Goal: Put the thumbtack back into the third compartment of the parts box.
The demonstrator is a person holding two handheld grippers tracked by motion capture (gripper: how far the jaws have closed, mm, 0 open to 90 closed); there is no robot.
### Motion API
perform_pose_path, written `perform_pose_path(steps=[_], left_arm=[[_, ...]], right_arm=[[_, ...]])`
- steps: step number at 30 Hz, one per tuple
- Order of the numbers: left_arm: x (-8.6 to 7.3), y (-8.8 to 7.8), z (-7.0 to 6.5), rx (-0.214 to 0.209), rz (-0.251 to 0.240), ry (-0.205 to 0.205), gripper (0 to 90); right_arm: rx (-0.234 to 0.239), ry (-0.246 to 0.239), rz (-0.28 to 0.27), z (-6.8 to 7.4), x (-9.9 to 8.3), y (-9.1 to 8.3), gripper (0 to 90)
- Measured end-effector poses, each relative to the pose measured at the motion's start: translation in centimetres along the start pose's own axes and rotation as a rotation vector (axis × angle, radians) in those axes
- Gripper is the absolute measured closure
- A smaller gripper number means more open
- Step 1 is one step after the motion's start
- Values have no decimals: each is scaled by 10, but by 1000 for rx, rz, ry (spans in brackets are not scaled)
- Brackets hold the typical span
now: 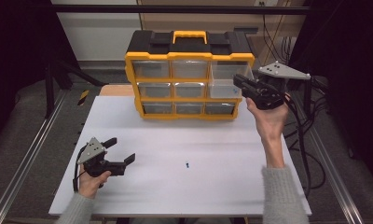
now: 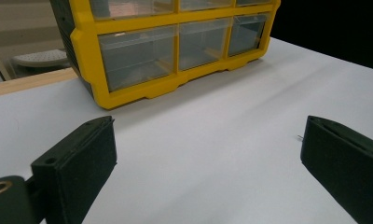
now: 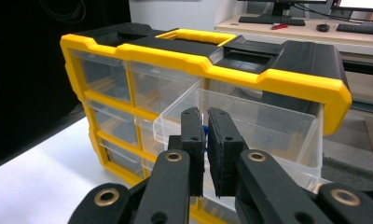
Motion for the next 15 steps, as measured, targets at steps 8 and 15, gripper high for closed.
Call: perform_pose_path(steps=[8, 15], left_arm=[[0, 0, 0, 1, 0, 0, 28], [0, -1, 1, 0, -2, -1, 28]], right_arm=[[-11, -6, 11, -1, 4, 9, 859], [-35, 2, 17, -6, 6, 18, 859]])
Point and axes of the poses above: each handheld gripper's, and its own axes: y roughly forward along the jaws, x roughly out of its top, z roughly to its left, the point moved 2 cm from there along y, roughly forward along the jaws, and after that the axes turned 6 degrees about -x, right-handed, at the moved point
